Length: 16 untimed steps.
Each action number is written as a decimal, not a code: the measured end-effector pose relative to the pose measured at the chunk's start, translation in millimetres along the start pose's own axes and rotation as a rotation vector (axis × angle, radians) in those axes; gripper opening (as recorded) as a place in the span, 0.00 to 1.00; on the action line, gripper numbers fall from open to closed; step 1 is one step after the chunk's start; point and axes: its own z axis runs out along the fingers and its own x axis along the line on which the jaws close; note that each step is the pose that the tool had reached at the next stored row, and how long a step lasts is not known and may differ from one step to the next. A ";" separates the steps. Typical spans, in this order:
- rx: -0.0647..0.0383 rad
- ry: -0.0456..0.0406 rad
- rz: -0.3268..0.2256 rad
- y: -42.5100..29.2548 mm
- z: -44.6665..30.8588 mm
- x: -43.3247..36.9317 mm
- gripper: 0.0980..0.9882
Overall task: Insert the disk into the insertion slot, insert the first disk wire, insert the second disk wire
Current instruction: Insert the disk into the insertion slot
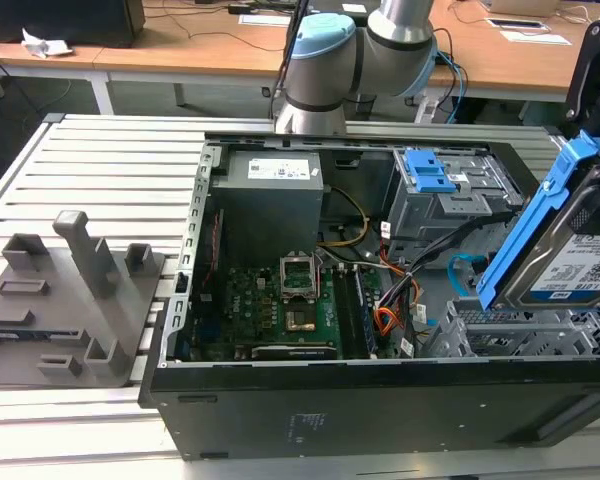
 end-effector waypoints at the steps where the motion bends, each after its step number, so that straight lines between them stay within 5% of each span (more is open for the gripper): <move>1: 0.000 -0.0001 0.000 0.0 0.6 0.0 0.30; 12: 0.000 0.0000 0.000 -1.9 17.9 -0.5 0.30; 16: 0.000 -0.0001 0.000 -6.0 28.9 -8.0 0.30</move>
